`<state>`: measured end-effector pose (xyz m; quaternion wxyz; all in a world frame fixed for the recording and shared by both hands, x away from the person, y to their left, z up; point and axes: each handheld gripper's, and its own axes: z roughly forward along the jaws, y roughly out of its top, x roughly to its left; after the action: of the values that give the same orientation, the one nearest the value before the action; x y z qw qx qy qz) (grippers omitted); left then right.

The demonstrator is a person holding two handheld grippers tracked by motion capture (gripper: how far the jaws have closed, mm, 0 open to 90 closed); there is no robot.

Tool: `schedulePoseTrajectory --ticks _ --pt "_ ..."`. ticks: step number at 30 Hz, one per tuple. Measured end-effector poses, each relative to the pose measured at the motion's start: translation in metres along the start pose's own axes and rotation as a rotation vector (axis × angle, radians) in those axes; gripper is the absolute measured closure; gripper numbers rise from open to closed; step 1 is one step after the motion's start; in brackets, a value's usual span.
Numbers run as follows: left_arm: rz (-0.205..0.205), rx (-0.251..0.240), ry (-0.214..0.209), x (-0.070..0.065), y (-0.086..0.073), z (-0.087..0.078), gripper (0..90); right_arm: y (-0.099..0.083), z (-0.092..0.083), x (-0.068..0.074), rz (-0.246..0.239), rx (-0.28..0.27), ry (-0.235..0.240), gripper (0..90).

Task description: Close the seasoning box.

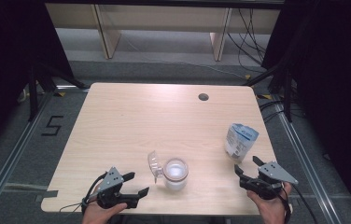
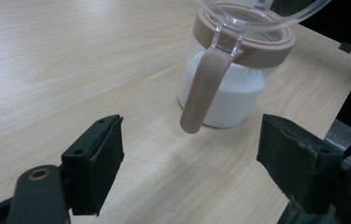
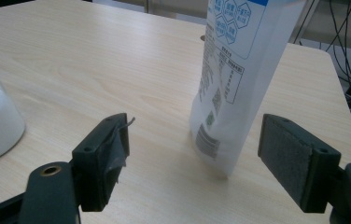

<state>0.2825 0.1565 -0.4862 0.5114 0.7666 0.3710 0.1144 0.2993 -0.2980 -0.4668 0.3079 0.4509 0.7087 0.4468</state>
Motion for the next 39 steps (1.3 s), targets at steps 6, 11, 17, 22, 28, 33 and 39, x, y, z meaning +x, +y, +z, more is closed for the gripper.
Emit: schedulePoseTrajectory --ticks 6,11,17,22,28,33,39 --pt "0.011 -0.021 -0.02 -0.001 0.006 -0.003 27.6 -0.003 -0.006 0.003 -0.011 0.001 0.008 24.9" --pt "-0.003 -0.028 -0.014 -0.003 0.011 -0.004 35.5 -0.006 -0.011 0.01 -0.02 0.005 0.023 24.3" --pt "0.028 -0.077 -0.018 -0.003 0.02 -0.008 56.3 -0.008 -0.014 0.017 -0.044 0.014 0.046 24.5" --pt "0.069 -0.08 -0.004 -0.008 0.028 -0.009 78.2 -0.01 -0.016 0.02 -0.022 0.03 0.056 25.1" --pt "0.077 -0.074 -0.016 -0.013 0.036 -0.007 89.2 -0.011 -0.014 0.019 -0.053 0.025 0.067 25.7" --pt "0.066 -0.085 -0.024 -0.013 0.04 -0.007 89.5 -0.011 -0.012 0.02 -0.062 0.02 0.082 25.9" --pt "0.073 -0.095 -0.017 -0.013 0.045 -0.009 89.5 -0.011 -0.012 0.022 -0.061 0.024 0.099 26.2"
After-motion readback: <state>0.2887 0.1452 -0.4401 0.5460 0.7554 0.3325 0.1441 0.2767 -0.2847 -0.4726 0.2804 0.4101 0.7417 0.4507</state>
